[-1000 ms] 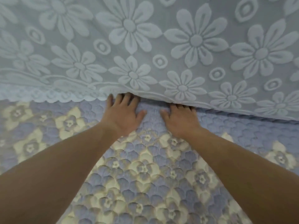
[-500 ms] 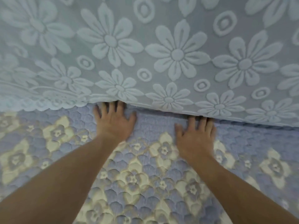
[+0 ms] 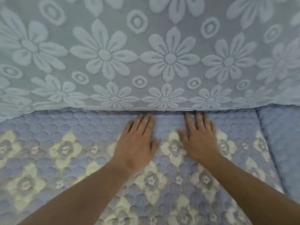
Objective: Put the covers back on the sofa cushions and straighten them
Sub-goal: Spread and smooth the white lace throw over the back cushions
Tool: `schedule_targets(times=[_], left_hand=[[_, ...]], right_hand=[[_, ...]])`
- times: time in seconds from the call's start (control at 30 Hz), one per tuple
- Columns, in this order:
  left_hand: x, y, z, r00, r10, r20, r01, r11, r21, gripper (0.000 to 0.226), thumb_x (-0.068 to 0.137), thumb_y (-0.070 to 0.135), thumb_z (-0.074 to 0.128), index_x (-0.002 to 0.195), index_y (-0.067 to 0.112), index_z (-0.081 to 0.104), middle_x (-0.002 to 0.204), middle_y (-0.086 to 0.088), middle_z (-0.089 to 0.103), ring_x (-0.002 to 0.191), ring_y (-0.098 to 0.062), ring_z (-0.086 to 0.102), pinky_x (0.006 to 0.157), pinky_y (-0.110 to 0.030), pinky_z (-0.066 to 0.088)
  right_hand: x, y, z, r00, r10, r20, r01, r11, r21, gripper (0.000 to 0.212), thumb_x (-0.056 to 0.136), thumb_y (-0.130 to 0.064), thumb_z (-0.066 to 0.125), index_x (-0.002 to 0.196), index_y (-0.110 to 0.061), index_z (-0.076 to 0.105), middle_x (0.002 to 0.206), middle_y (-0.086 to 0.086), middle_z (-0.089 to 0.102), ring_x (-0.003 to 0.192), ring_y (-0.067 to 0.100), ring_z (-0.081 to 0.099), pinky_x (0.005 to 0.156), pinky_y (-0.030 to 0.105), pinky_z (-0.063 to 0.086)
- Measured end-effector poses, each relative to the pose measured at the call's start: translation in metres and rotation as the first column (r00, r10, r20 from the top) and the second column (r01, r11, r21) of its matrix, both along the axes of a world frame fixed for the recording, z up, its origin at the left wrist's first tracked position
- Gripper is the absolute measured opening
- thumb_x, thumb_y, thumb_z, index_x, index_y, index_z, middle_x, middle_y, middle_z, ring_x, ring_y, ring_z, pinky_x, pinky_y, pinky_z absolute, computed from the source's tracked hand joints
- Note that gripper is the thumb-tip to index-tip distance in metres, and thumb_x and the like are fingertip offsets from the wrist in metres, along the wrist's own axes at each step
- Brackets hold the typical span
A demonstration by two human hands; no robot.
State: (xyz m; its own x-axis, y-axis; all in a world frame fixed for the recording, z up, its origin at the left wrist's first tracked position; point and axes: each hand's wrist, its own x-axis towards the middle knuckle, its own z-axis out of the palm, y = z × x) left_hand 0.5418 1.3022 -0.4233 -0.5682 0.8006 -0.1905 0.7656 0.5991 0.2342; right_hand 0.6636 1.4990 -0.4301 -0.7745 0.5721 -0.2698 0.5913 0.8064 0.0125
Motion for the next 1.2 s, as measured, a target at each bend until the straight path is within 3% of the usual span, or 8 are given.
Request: schedule_targets(times=[0.17,0.33,0.5,0.7,0.9,0.97,1.1,1.2], left_hand=[[-0.039,0.09,-0.018,0.992,0.127,0.0,-0.126,0.987,-0.098,0.062,0.1,0.058,0.025,0.141,0.021,0.053,0.146,-0.008,0.053,0.135,-0.031,0.045,0.115,-0.044,0.032],[-0.029,0.132,-0.038,0.96,0.258,-0.104,-0.263,0.964,-0.036,0.07,0.097,0.057,0.014,0.16,0.026,0.013,0.167,-0.007,0.01,0.153,-0.031,0.009,0.124,-0.053,0.007],[0.004,0.104,-0.018,0.966,0.249,-0.071,-0.256,0.96,-0.117,0.064,0.099,0.049,0.015,0.147,0.018,0.046,0.147,-0.015,0.049,0.137,-0.036,0.039,0.118,-0.05,0.022],[0.049,0.022,-0.022,0.994,0.078,-0.074,-0.088,0.985,-0.149,0.067,0.1,0.064,0.01,0.159,0.035,-0.006,0.167,-0.005,-0.01,0.153,-0.03,-0.013,0.122,-0.058,0.0],[0.032,0.034,-0.026,0.99,0.121,0.066,-0.101,0.964,-0.244,0.068,0.096,0.069,0.01,0.149,0.047,-0.027,0.159,0.008,-0.034,0.148,-0.023,-0.031,0.119,-0.055,-0.014],[0.02,0.037,-0.014,0.979,0.119,0.168,-0.058,0.942,-0.33,0.071,0.096,0.068,0.019,0.148,0.05,-0.025,0.158,0.011,-0.036,0.147,-0.022,-0.031,0.12,-0.054,-0.013],[0.013,0.035,0.025,0.949,0.079,0.304,0.017,0.953,-0.302,0.068,0.1,0.049,0.035,0.158,0.038,0.002,0.167,0.004,-0.014,0.153,-0.022,-0.013,0.124,-0.048,0.003],[0.042,-0.012,0.051,0.918,0.171,0.357,-0.069,0.957,-0.282,0.062,0.101,0.042,0.04,0.158,0.031,0.017,0.168,0.003,-0.004,0.154,-0.022,-0.005,0.122,-0.047,0.019]], right_hand=[[-0.023,0.057,-0.017,1.0,-0.018,-0.025,0.02,0.993,0.114,0.067,0.096,-0.056,0.022,0.15,-0.019,0.037,0.154,0.014,0.038,0.141,0.038,0.028,0.117,0.054,0.013],[-0.032,0.064,-0.027,0.999,-0.027,-0.039,0.03,0.994,0.1,0.069,0.092,-0.055,0.02,0.144,-0.018,0.047,0.147,0.016,0.047,0.135,0.037,0.038,0.111,0.052,0.023],[0.0,0.029,-0.015,0.988,-0.054,-0.147,0.059,0.998,0.03,0.067,0.097,-0.049,0.026,0.149,-0.009,0.041,0.152,0.028,0.036,0.141,0.044,0.031,0.12,0.055,0.019],[-0.035,0.096,-0.022,0.964,-0.233,-0.128,0.237,0.971,0.02,0.079,0.09,-0.067,0.01,0.159,-0.029,0.003,0.166,0.004,0.004,0.152,0.032,0.004,0.12,0.058,0.005],[-0.026,0.098,-0.018,0.993,-0.114,-0.041,0.116,0.992,0.057,0.066,0.099,-0.054,0.021,0.158,-0.027,0.012,0.165,0.007,0.013,0.151,0.033,0.011,0.12,0.058,0.006],[-0.004,0.07,-0.001,0.995,-0.078,0.057,0.077,0.997,0.011,0.069,0.097,-0.052,0.01,0.158,-0.019,0.016,0.164,0.014,0.014,0.15,0.037,0.011,0.12,0.057,0.006],[0.047,-0.02,0.019,0.966,0.156,0.205,-0.113,0.972,-0.207,0.066,0.097,-0.051,0.005,0.157,-0.027,-0.01,0.164,0.007,-0.02,0.151,0.033,-0.015,0.122,0.051,0.002],[0.04,-0.039,0.039,0.955,0.082,0.286,-0.005,0.965,-0.262,0.067,0.101,-0.045,0.029,0.158,-0.026,-0.003,0.165,0.005,-0.018,0.152,0.033,-0.01,0.122,0.051,0.01]])
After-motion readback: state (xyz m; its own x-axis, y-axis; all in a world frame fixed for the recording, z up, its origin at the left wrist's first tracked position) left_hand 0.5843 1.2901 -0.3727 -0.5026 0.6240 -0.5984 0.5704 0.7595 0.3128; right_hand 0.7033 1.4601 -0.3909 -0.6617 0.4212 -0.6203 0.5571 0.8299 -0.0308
